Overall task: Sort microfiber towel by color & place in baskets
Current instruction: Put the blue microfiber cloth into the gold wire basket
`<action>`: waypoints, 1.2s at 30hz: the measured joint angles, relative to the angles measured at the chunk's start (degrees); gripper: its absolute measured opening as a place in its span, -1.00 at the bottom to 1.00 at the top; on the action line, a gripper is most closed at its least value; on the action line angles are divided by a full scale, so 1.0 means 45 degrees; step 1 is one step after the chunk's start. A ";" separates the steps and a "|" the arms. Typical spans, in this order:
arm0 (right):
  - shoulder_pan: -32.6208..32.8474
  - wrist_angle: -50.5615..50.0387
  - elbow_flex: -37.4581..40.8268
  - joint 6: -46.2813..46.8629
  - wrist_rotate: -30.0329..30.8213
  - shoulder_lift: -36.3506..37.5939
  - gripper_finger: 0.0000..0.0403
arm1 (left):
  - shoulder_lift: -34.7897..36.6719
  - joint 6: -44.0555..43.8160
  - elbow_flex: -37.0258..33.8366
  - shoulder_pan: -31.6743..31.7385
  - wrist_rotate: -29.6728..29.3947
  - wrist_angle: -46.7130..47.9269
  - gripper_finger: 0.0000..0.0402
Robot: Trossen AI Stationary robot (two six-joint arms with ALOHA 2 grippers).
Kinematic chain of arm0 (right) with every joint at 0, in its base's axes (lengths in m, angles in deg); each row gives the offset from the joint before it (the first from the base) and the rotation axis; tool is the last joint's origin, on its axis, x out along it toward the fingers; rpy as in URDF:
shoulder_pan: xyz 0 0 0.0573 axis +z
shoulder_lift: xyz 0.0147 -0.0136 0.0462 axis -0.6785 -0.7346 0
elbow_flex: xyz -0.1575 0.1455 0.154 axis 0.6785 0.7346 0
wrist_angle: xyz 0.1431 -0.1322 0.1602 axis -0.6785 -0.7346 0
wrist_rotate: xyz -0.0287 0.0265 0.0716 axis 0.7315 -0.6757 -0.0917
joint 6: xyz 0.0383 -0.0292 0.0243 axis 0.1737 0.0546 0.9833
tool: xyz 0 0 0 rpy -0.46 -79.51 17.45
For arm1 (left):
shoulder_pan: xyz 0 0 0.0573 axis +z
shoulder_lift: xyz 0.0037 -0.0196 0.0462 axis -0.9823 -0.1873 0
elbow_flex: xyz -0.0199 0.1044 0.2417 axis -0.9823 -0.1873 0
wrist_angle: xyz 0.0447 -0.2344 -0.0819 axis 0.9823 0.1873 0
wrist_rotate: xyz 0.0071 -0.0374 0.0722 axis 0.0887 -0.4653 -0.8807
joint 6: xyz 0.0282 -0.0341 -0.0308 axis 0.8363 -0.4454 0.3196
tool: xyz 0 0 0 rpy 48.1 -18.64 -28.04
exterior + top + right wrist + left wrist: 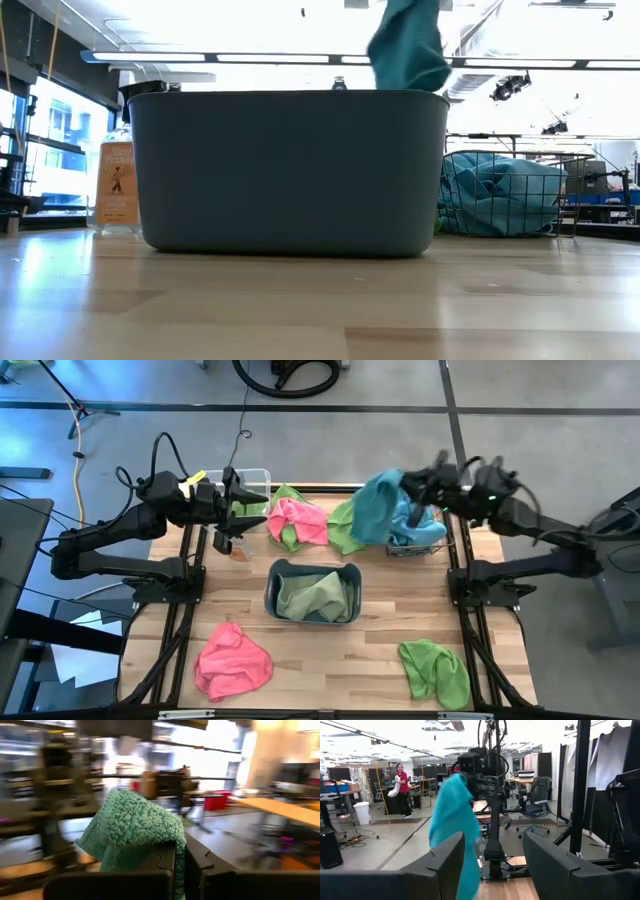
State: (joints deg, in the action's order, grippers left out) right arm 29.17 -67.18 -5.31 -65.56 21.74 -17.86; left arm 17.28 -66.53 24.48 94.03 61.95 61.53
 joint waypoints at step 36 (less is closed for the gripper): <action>-0.7768 -1.0628 -0.0010 0.5745 -0.2053 -0.6445 -1.00 | 0.0000 0.0801 0.0005 0.0044 -0.1716 0.1608 -0.05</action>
State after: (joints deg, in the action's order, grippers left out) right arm -5.78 -115.01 -5.35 -39.71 12.51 -46.87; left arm 17.28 -62.92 24.50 94.23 54.23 68.77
